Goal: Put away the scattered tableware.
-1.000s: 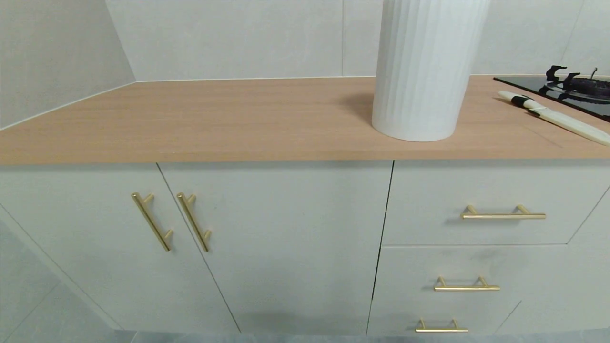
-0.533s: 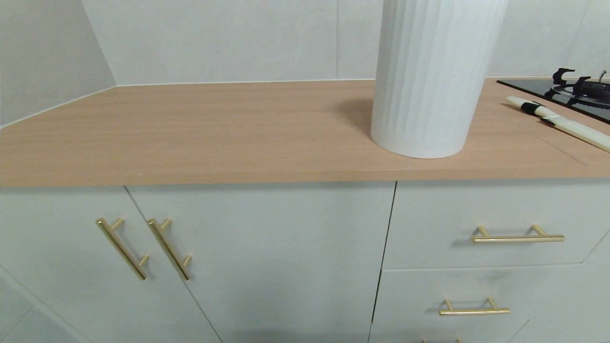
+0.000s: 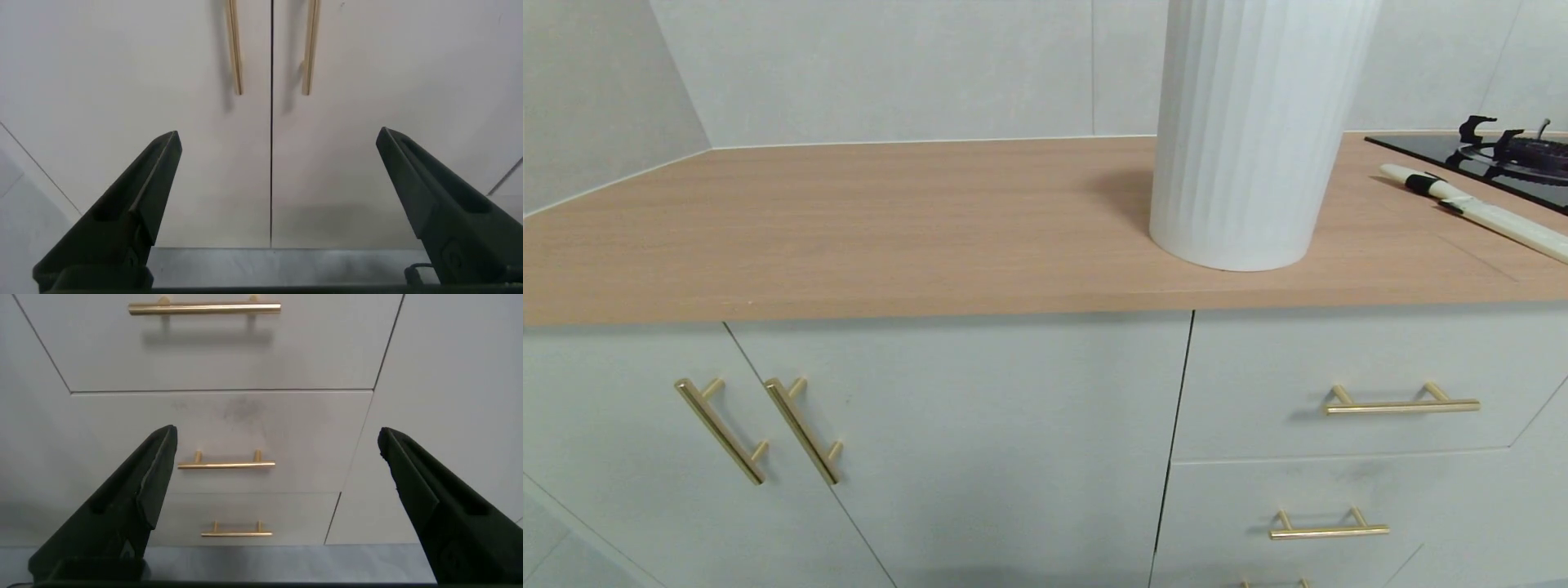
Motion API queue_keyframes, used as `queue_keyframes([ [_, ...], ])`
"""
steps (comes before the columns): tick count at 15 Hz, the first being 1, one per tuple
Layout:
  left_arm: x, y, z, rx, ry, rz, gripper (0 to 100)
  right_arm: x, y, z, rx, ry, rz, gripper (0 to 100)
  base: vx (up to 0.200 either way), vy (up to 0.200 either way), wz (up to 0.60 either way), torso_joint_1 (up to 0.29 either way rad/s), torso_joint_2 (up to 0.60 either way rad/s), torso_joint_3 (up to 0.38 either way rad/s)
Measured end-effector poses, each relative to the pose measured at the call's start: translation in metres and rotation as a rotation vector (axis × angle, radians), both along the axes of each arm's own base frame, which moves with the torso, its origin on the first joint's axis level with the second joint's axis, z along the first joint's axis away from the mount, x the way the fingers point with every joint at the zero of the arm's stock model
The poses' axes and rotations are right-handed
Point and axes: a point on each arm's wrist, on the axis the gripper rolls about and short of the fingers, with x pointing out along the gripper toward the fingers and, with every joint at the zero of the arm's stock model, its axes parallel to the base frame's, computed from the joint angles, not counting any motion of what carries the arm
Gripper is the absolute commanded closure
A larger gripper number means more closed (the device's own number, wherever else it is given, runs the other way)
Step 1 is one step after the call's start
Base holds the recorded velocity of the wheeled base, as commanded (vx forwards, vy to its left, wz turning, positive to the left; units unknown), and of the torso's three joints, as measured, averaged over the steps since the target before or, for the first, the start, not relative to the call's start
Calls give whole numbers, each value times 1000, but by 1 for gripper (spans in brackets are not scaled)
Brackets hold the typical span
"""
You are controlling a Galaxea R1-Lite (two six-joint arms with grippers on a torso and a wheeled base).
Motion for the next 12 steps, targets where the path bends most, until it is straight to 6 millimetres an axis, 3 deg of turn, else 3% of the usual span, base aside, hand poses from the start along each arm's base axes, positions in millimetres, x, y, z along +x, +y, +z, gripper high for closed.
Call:
queue_keyframes([
  [8, 0, 0, 0, 1, -1, 1, 0, 0, 0, 0, 0, 0, 0, 0, 0, -200, 0, -4, 4, 2],
  [12, 0, 0, 0, 0, -1, 1, 0, 0, 0, 0, 0, 1, 0, 0, 0, 0, 0, 0, 0, 0],
])
